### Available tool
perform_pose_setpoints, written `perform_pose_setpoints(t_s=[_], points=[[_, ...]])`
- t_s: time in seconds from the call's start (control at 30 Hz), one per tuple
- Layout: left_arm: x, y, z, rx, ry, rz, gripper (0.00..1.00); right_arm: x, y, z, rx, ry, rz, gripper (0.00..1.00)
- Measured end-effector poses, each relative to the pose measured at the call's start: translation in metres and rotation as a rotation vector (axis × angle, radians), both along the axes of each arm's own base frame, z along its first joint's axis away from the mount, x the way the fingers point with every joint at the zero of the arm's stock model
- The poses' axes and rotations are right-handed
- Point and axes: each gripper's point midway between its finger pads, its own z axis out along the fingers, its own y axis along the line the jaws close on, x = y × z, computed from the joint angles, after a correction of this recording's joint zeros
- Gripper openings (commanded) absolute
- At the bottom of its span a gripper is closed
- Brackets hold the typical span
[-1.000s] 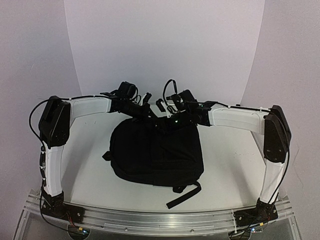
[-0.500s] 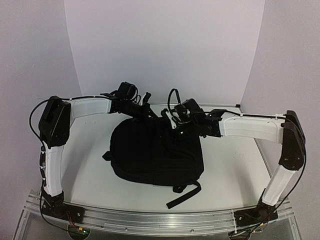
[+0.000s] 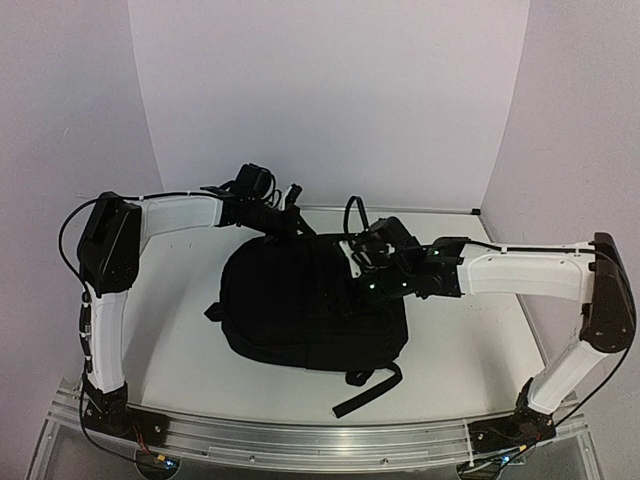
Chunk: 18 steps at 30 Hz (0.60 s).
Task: Pack the student bag
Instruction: Zip the student bag at the center of the board.
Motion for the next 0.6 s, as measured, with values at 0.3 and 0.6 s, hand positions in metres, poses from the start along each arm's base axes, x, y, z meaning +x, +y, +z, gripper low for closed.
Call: perform_pose_setpoints(t_s=[0.3,0.6], points=[[0.002,0.001,-0.001,0.003,-0.001,0.005,0.0,-0.02,0.002,-0.006,0.0,0.038,-0.016,0.0],[0.001,0.002,-0.003,0.003,0.002,0.004,0.0,-0.034,0.002,-0.017,0.0,0.064,-0.029,0.0]])
